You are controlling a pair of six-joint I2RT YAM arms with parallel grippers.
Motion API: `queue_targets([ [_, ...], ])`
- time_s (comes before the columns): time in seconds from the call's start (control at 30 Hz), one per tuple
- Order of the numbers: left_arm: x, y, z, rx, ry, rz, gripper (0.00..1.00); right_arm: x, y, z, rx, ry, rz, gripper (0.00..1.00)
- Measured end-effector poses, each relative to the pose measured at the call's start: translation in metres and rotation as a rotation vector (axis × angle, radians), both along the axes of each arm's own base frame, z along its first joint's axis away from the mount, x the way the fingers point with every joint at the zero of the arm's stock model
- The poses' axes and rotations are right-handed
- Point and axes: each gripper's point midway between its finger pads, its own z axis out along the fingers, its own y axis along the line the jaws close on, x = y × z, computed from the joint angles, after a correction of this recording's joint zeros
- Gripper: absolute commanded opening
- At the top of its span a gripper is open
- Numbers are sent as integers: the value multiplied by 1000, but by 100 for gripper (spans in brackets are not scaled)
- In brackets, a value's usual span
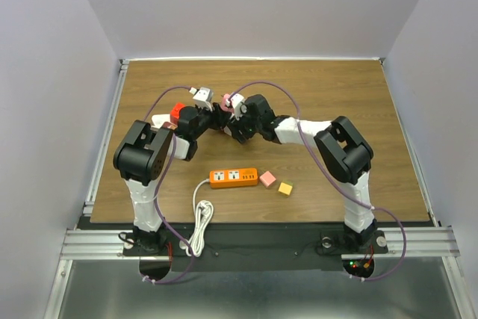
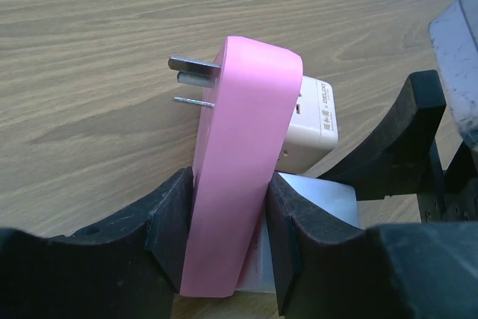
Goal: Insert the plug
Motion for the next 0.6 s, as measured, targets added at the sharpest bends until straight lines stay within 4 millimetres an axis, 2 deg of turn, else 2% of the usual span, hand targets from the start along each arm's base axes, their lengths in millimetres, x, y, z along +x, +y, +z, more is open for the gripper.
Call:
queue_targets([
  [0.6,-8,-8,0,7,-17,-55,0,-8,-5,2,61,-57,-94,1],
])
